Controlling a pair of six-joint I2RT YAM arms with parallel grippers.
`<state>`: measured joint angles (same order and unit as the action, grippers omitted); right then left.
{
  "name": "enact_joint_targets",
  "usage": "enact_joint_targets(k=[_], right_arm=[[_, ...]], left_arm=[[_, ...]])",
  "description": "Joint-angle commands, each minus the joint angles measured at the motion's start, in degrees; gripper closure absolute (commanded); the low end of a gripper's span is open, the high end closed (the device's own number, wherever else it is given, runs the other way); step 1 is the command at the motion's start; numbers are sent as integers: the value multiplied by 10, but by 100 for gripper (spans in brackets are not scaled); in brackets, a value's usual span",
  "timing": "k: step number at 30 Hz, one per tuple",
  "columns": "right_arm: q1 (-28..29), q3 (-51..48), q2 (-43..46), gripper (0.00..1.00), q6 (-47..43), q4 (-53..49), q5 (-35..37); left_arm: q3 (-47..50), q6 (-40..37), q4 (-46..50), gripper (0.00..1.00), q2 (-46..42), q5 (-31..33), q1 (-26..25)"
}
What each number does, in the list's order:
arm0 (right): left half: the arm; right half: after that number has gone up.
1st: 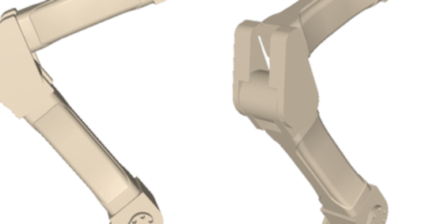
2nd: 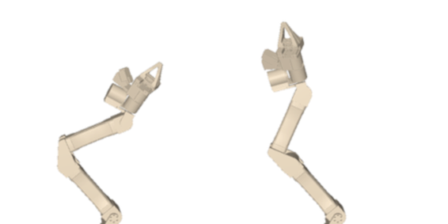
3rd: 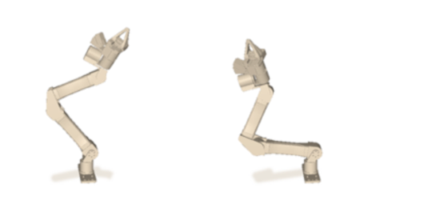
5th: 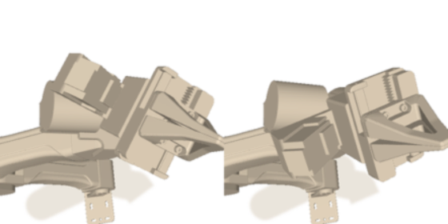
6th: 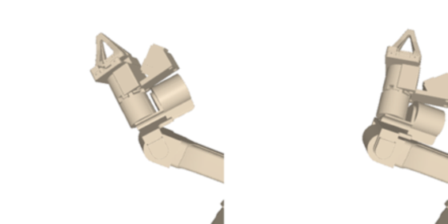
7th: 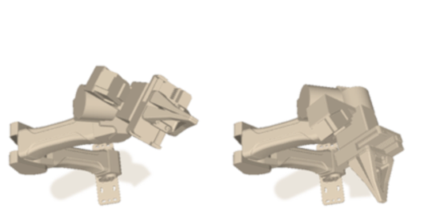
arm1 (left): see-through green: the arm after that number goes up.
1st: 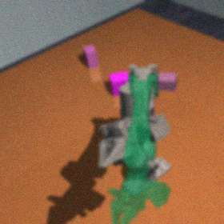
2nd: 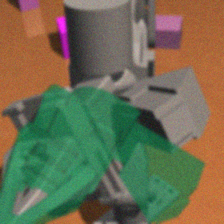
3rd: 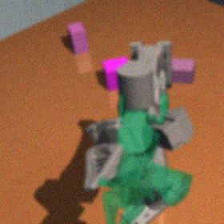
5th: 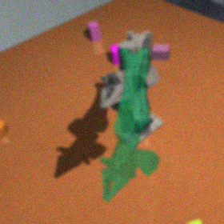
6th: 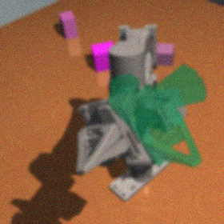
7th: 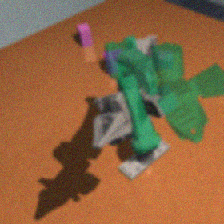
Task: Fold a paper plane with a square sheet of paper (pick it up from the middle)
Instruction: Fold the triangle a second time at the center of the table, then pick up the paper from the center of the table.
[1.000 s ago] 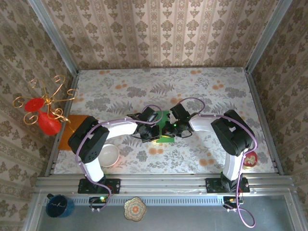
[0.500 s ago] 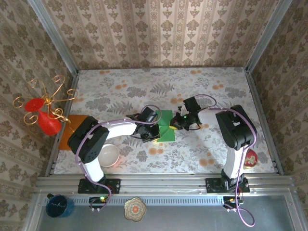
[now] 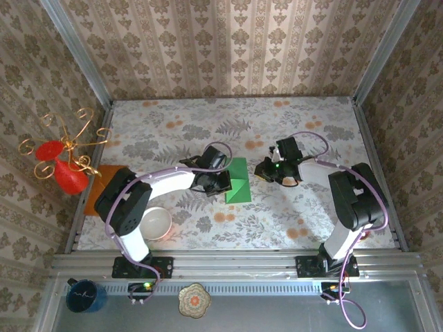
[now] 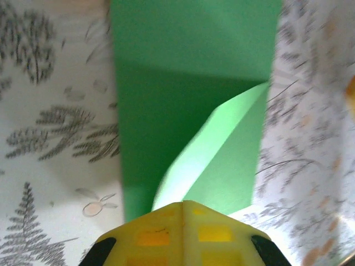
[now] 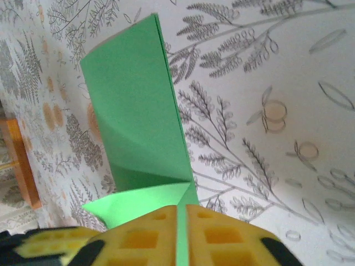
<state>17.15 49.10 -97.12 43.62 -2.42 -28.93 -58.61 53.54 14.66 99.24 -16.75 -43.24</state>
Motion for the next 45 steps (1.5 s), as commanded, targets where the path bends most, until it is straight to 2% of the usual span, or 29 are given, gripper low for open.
enact_joint_targets(k=[1,10,20,42,45], right_arm=[[15,-25,15,79,22,8,-11],[54,-44,-4,73,86,64,-39],[76,-38,-34,72,133,82,-31],[93,-9,-65,76,150,71,4],[97,-5,-68,79,150,72,3]], left_arm=[[-9,-15,-21,93,-1,-8,17],[-24,-17,-44,92,41,-11,36],[-19,-7,-42,92,73,-4,47],[5,15,-42,93,80,0,49],[8,19,-45,93,80,-4,48]])
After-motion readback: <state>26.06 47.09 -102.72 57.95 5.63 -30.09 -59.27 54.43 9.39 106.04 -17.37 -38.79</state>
